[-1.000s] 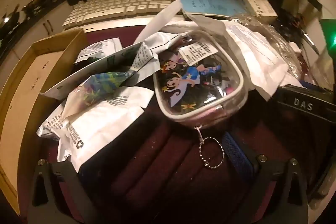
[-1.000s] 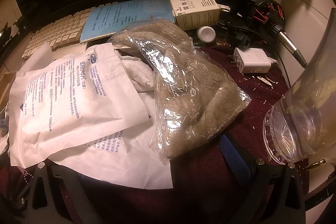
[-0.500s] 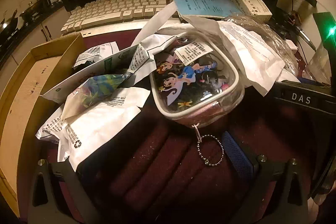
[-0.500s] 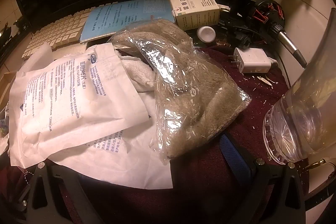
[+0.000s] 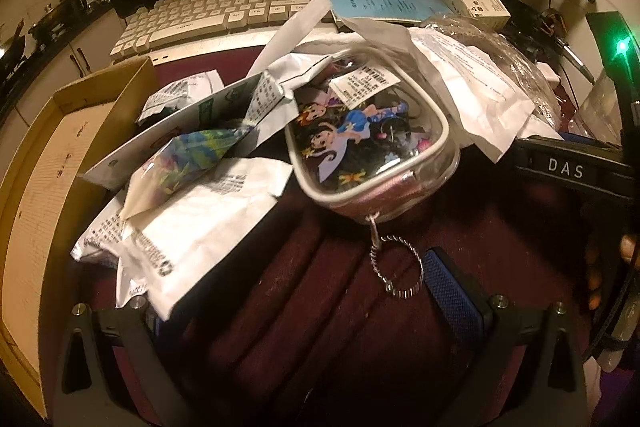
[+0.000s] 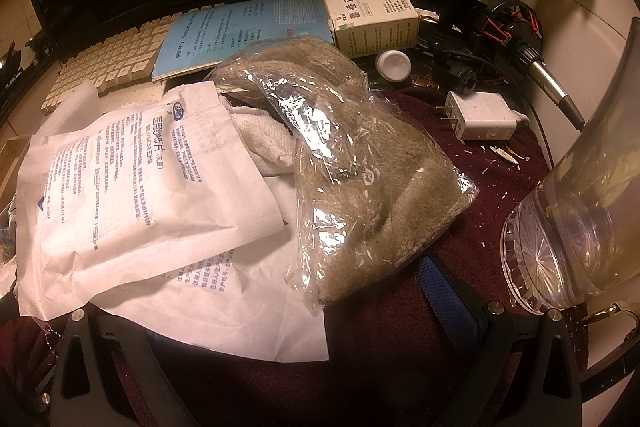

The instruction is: Organize soft objects

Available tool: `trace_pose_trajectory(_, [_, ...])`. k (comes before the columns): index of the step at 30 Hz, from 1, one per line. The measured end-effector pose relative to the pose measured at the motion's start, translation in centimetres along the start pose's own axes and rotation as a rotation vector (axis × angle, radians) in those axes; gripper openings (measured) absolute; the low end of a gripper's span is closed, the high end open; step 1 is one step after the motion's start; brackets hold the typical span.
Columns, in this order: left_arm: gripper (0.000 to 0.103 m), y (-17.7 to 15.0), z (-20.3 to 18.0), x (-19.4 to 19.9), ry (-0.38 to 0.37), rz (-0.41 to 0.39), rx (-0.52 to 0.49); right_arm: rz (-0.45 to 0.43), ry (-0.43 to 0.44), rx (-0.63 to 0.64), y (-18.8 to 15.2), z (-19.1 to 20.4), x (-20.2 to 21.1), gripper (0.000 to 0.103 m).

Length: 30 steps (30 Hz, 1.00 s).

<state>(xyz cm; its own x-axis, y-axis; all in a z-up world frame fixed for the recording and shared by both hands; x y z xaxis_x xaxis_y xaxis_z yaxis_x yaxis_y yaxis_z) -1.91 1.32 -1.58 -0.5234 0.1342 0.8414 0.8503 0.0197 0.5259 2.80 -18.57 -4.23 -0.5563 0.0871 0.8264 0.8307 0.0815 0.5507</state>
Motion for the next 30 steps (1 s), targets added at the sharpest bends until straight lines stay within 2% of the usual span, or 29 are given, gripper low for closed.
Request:
trace_pose_trajectory(5, [0.103,-0.6,1.8,1.4,-0.037,0.025,0.036,0.021,0.031,-0.011,-1.3,0.5,1.8,0.103])
trace_pose_trajectory(15, [0.103,-1.3,5.2,5.6,-0.074,-0.009,0.048,-0.18,0.122,0.069,-3.8,1.1,10.3,0.103])
trace_pose_trajectory(20, [0.103,-0.3,7.7,5.2,-0.057,0.002,0.121,-0.201,0.147,0.057,-3.7,0.8,10.8,0.103])
trace_pose_trajectory(23, [0.103,0.3,8.7,4.9,-0.087,0.013,0.173,-0.184,0.166,0.053,-3.5,1.4,10.0,0.103])
trace_pose_trajectory(30, [0.102,2.2,8.1,5.2,-0.063,-0.036,0.15,-0.167,0.197,0.067,-3.2,2.4,9.3,0.103])
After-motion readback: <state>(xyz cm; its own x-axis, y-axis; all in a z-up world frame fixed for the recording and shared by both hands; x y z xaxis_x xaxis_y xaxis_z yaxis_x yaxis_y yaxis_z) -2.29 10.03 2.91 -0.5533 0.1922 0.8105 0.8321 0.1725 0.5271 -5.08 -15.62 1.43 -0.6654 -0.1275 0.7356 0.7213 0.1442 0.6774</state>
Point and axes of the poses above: each gripper's, at about its wrist camera, not at the fingertips, and x roughly against the way its jaws point, z to its left, y to its top, the point moved 2 cm from there along -x, roughly the way its jaws point, and after that the axes turned 14 degrees about x, right-handed, at the moved point
